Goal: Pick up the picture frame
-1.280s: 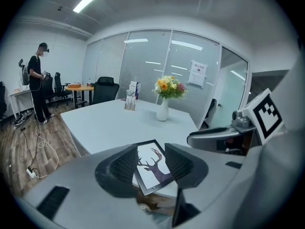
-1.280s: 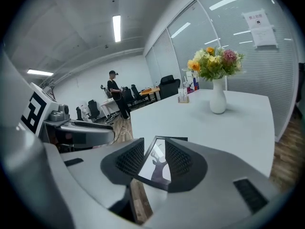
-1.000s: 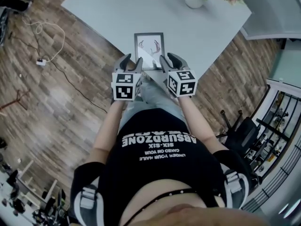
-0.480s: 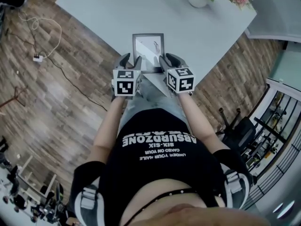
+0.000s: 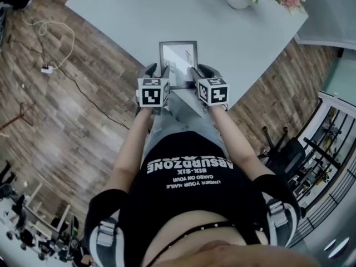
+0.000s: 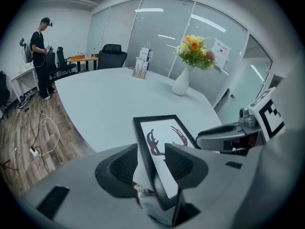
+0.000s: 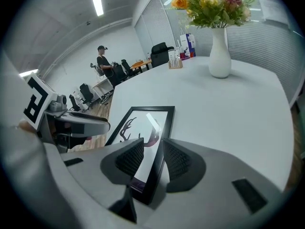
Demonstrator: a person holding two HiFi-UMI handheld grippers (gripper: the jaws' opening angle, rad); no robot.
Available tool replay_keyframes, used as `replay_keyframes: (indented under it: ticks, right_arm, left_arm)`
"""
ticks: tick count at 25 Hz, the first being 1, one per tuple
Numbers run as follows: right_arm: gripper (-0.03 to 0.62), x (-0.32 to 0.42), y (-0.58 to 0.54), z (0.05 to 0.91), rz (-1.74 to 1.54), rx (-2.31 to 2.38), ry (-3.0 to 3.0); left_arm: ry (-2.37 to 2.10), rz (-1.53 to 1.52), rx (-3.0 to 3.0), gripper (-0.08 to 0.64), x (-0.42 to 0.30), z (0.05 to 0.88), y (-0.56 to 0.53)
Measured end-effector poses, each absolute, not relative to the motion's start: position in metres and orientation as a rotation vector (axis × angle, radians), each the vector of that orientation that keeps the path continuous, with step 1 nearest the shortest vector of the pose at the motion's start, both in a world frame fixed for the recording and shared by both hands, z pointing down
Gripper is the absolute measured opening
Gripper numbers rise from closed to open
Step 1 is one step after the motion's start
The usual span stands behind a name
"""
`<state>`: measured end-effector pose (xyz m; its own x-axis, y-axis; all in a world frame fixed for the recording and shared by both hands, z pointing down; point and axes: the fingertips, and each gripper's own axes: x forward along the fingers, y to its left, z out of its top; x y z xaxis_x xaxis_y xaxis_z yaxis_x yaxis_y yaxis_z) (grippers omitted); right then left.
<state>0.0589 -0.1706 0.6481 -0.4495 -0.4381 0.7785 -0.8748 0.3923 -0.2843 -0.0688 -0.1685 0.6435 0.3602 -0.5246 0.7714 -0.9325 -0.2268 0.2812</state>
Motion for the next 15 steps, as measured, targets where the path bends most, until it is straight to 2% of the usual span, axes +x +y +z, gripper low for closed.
replay_keyframes:
  ticks: [15]
  right_arm:
    - [0.136,0.063,-0.164,0.674,0.977,1.100,-1.962]
  left_arm:
    - [-1.211,0.755,1.771,0.167,-0.070,0.677,-0.158]
